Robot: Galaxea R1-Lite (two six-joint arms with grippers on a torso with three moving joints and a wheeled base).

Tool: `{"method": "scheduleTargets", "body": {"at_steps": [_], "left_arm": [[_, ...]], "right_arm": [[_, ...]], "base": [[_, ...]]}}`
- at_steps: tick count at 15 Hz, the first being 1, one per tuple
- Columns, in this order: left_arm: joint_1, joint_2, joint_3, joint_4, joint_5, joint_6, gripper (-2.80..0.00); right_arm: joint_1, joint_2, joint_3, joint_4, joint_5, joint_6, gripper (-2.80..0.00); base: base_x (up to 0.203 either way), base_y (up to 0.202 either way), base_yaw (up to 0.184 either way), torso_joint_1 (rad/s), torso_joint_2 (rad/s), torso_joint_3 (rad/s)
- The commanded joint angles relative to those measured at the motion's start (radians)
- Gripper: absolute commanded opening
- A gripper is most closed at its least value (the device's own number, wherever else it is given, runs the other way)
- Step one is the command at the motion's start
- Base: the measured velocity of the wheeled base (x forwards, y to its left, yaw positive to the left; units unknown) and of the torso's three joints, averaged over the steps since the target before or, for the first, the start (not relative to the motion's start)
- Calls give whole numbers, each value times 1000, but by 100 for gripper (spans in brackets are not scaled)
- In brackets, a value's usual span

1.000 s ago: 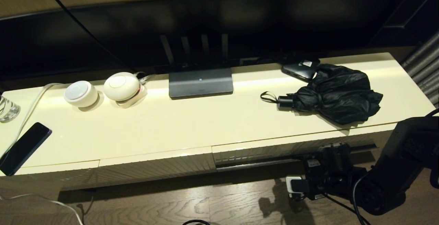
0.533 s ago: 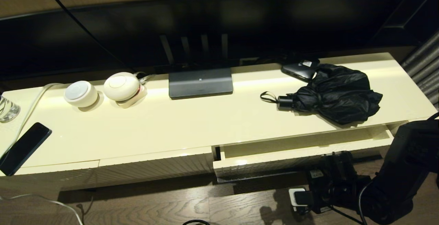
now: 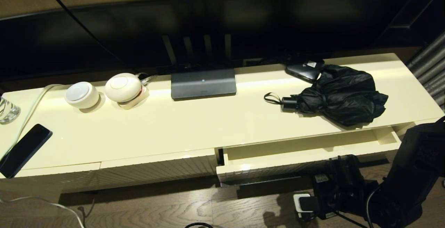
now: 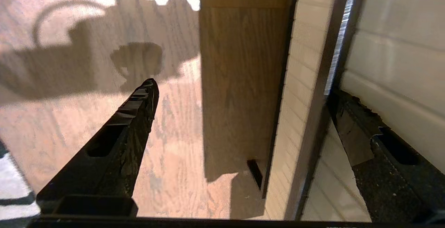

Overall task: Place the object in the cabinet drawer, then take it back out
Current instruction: Open the drawer

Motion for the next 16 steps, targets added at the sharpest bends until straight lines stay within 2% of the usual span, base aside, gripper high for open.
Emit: {"method": "scheduleTargets", "body": {"at_steps": [1, 12, 13, 16], "left_arm": [[0, 1, 3, 1, 1, 0, -280], [0, 1, 3, 0, 1, 0, -280], [0, 1, 3, 0, 1, 0, -280], [0, 1, 3, 0, 1, 0, -280]], "right_arm": [[1, -12, 0, -8, 0, -9, 0], [3, -178, 97, -3, 2, -8, 0], [9, -210, 117, -2, 7, -2, -280], [23, -298, 146, 44, 6, 3, -280]], "base": [[0, 0, 0, 0, 0, 0], [0, 0, 0, 0, 0, 0], [0, 0, 0, 0, 0, 0], [0, 0, 0, 0, 0, 0]]}}
